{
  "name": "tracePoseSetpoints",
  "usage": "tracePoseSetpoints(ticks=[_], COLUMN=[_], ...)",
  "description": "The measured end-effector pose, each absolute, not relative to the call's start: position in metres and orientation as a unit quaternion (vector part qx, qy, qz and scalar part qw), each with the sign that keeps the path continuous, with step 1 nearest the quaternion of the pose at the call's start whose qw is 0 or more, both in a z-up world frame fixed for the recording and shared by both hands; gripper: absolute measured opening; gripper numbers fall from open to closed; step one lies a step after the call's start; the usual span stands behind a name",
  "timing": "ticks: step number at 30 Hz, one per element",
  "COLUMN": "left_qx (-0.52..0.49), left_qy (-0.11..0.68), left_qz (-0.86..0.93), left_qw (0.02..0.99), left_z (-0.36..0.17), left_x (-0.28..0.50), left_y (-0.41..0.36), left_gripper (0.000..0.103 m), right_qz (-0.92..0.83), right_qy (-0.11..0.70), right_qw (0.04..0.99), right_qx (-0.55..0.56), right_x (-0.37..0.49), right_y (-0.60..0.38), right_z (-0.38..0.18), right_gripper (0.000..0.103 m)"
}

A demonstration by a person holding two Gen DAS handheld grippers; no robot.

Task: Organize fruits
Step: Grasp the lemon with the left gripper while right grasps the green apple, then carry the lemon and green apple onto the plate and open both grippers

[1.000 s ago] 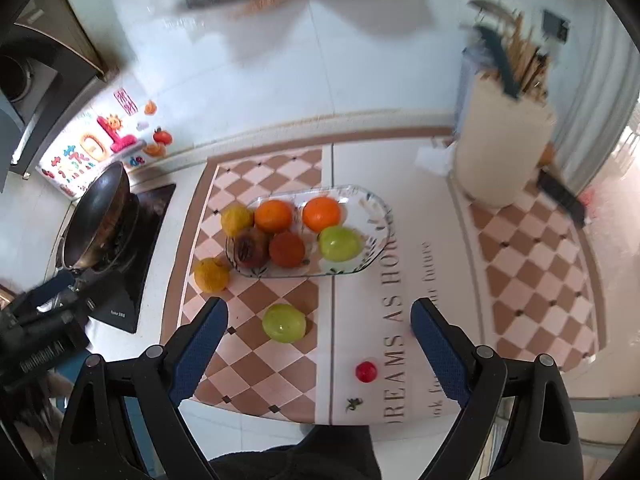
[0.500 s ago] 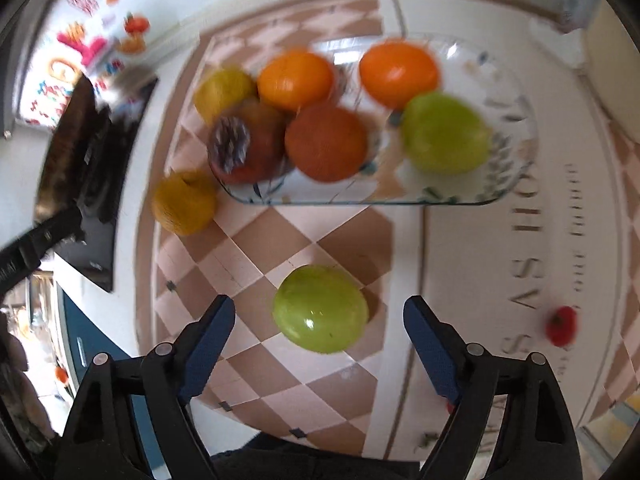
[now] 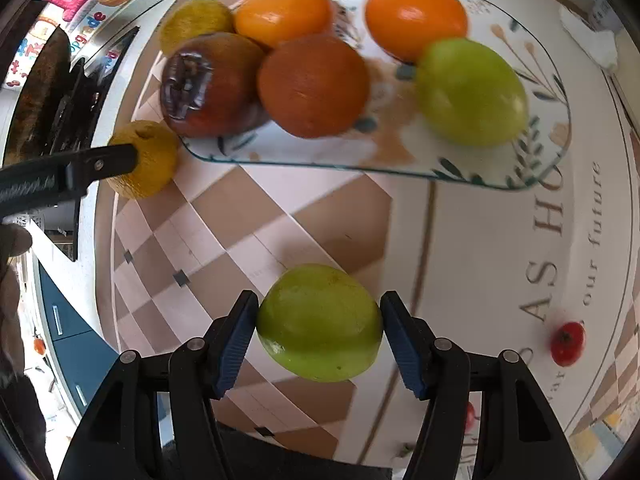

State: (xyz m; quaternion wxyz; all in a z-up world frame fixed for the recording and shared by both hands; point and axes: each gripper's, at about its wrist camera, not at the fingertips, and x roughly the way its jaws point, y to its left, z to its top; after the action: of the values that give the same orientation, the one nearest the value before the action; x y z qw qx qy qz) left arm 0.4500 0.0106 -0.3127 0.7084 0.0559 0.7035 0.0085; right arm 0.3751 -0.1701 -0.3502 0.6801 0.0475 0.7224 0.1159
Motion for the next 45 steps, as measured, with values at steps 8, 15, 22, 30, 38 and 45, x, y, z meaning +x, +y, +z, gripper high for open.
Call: tracePoseSetpoints(ticks=[8, 15, 22, 30, 38, 45], left_qx=[0.038, -0.018, -0.067, -0.050, -0.048, -0.072], left_qy=[0.716, 0.713, 0.725, 0.716, 0.706, 0.672], left_qz=[-0.034, -0.036, -0.048, -0.041, -0.051, -0.102], left_qw=[0.697, 0.700, 0.684, 0.695, 0.705, 0.730], left_z=[-0.328, -0.320, -0.331, -0.335, -0.313, -0.245], left_x=[0.449, 0.401, 0.349, 0.345, 0.350, 0.378], left_y=[0.003, 0.007, -0.002, -0.004, -0.036, -0.064], left_gripper=[0.061, 0.061, 0.061, 0.061, 0.061, 0.061], right_qz=[0.105, 0.103, 0.106, 0.109, 0.108, 0.103], right_qy=[0.728, 0.726, 0.730, 0.735, 0.723, 0.688], right_qw=[0.674, 0.676, 0.667, 0.658, 0.672, 0.684], right_qx=[0.069, 0.076, 0.102, 0.123, 0.113, 0.220], right_x=[0.374, 0.375, 0.374, 0.371, 0.360, 0.370], right_y=[-0.188, -0.208, -0.222, -0.236, -0.231, -0.278], right_z=[-0.351, -0.341, -0.348, -0.351, -0.346, -0.317], right_gripper=[0.066, 0.066, 0.066, 0.066, 0.065, 0.065])
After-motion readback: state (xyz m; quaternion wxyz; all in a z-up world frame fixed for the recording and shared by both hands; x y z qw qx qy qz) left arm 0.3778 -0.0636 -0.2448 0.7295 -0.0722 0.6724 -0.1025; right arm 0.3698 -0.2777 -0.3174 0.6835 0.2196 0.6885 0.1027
